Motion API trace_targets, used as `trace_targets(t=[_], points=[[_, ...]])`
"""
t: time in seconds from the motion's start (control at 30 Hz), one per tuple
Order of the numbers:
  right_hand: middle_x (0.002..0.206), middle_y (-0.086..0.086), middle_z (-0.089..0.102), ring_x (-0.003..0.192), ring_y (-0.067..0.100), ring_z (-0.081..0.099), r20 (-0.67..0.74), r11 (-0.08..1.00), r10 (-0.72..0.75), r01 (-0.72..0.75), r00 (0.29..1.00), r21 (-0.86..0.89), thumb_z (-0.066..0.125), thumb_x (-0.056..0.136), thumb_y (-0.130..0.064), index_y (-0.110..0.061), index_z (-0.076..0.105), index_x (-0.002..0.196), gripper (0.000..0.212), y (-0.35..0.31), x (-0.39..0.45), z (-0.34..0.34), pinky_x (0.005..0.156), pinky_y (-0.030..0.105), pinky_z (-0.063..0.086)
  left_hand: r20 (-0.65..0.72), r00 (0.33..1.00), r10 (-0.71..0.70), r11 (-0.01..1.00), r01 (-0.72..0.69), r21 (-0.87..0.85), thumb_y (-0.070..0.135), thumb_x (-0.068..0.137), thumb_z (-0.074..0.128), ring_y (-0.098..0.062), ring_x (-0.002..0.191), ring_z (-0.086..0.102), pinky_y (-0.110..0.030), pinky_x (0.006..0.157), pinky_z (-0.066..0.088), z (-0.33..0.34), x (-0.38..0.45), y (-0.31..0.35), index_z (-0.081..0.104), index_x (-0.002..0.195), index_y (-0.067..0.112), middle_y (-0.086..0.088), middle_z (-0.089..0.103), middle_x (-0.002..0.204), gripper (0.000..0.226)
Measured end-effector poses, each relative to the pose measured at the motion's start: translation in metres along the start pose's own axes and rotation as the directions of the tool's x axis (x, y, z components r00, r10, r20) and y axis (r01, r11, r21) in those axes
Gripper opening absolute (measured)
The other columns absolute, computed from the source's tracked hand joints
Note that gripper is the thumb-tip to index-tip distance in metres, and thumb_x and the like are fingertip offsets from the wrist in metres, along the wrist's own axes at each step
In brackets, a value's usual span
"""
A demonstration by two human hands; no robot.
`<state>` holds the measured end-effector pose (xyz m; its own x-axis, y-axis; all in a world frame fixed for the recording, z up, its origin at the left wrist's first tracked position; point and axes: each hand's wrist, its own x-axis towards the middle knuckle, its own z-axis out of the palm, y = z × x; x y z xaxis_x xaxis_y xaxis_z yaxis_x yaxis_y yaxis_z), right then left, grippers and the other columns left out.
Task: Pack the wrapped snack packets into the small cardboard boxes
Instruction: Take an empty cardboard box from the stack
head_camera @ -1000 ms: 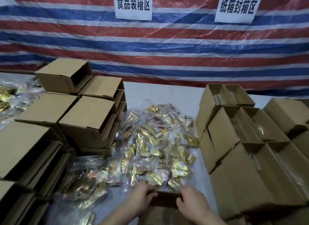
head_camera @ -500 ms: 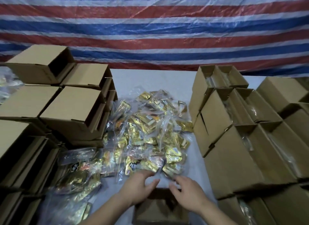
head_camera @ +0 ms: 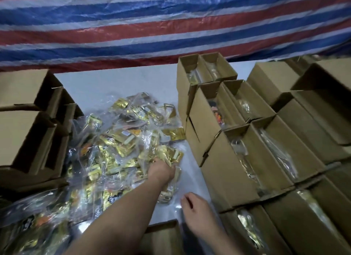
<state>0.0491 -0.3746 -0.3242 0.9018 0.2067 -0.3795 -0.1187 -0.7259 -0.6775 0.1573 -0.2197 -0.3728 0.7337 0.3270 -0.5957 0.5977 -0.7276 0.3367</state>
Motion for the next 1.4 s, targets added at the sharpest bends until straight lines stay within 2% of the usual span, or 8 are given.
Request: trace_targets(t=[0.17, 0.37, 0.5, 0.63, 0.87, 1.03, 1.17, 1.4], points=[[0.082, -0.006, 0.059, 0.082, -0.002, 0.055, 0.044, 0.999, 0.035, -0.036, 0.998, 0.030, 0.045, 0.095, -0.044, -0.025, 0.056, 0.078, 0.028, 0.000, 0.010, 0.000, 0.064, 0.016, 0.042, -0.070, 0.997, -0.010, 0.999, 0.013, 0.047, 0.053, 0.089, 0.061, -0.033, 0.097, 0.066, -0.043, 0.081, 0.060, 0.019, 0.026, -0.007, -0.017, 0.152, 0.005, -0.027, 0.058, 0.122, 0.111], [0.067, -0.021, 0.058, 0.065, -0.005, 0.053, -0.011, 0.996, 0.036, -0.035, 0.999, 0.087, 0.054, 0.095, -0.029, -0.032, 0.048, 0.063, 0.032, -0.006, 0.034, -0.004, 0.059, 0.016, 0.039, 0.016, 0.996, -0.083, 0.960, 0.084, -0.267, 0.037, 0.078, 0.075, -0.028, 0.092, 0.064, -0.039, 0.080, 0.059, 0.000, 0.015, -0.017, -0.007, 0.154, 0.024, -0.023, 0.051, 0.134, 0.113], [0.081, -0.012, 0.063, 0.083, 0.008, 0.061, -0.023, 0.971, 0.150, -0.143, 0.988, 0.189, 0.052, 0.098, -0.029, -0.029, 0.060, 0.081, 0.018, -0.020, 0.059, -0.009, 0.069, 0.026, 0.044, 0.105, 0.994, 0.009, 0.745, 0.063, -0.664, 0.032, 0.073, 0.082, -0.020, 0.083, 0.068, -0.028, 0.062, 0.059, -0.037, -0.027, -0.030, 0.020, 0.149, 0.017, -0.005, 0.061, 0.105, 0.098], [0.105, -0.003, 0.068, 0.098, 0.016, 0.064, 0.061, 0.824, 0.270, -0.263, 0.961, 0.501, 0.052, 0.097, -0.052, -0.029, 0.061, 0.107, 0.027, -0.053, 0.075, -0.016, 0.081, 0.036, 0.053, 0.148, 0.972, 0.182, 0.618, 0.004, -0.786, 0.022, 0.081, 0.073, -0.003, 0.065, 0.068, -0.014, 0.049, 0.047, -0.076, -0.084, -0.044, 0.035, 0.141, 0.021, -0.003, 0.063, 0.101, 0.072], [0.109, 0.028, 0.070, 0.101, 0.041, 0.069, 0.308, 0.413, -0.064, -0.256, 0.949, 0.874, 0.050, 0.077, -0.078, -0.011, 0.078, 0.099, 0.076, -0.122, 0.066, -0.038, 0.079, 0.048, 0.058, -0.105, 0.914, 0.392, 0.568, -0.330, -0.754, 0.002, 0.085, 0.064, 0.007, 0.069, 0.062, -0.016, 0.062, 0.052, -0.112, -0.149, -0.054, 0.046, 0.135, 0.032, 0.006, 0.056, 0.114, 0.062], [0.113, 0.026, 0.069, 0.096, 0.039, 0.070, 0.314, 0.430, -0.130, -0.232, 0.941, 0.873, 0.072, 0.066, -0.070, 0.000, 0.067, 0.121, 0.089, -0.160, 0.047, -0.043, 0.078, 0.047, 0.059, -0.348, 0.855, 0.384, 0.563, -0.516, -0.645, 0.025, 0.085, 0.075, 0.014, 0.106, 0.053, -0.011, 0.087, 0.049, -0.123, -0.169, -0.061, 0.047, 0.133, 0.042, 0.020, 0.053, 0.124, 0.058], [0.110, 0.019, 0.071, 0.095, 0.032, 0.071, 0.337, 0.401, -0.200, -0.236, 0.920, 0.885, 0.071, 0.080, -0.055, -0.005, 0.074, 0.111, 0.058, -0.161, 0.028, -0.036, 0.075, 0.041, 0.060, -0.505, 0.765, 0.400, 0.576, -0.638, -0.511, 0.030, 0.086, 0.074, 0.013, 0.115, 0.049, -0.018, 0.103, 0.044, -0.126, -0.182, -0.063, 0.053, 0.130, 0.035, 0.018, 0.053, 0.130, 0.048], [0.109, 0.023, 0.070, 0.091, 0.035, 0.070, 0.187, 0.443, -0.192, -0.085, 0.963, 0.893, 0.076, 0.076, -0.034, -0.007, 0.076, 0.104, 0.039, -0.146, 0.002, -0.042, 0.083, 0.046, 0.056, -0.509, 0.799, 0.321, 0.524, -0.598, -0.607, 0.045, 0.092, 0.061, 0.000, 0.109, 0.058, -0.024, 0.088, 0.055, -0.126, -0.196, -0.104, 0.050, 0.137, 0.030, 0.012, 0.053, 0.129, 0.049]])
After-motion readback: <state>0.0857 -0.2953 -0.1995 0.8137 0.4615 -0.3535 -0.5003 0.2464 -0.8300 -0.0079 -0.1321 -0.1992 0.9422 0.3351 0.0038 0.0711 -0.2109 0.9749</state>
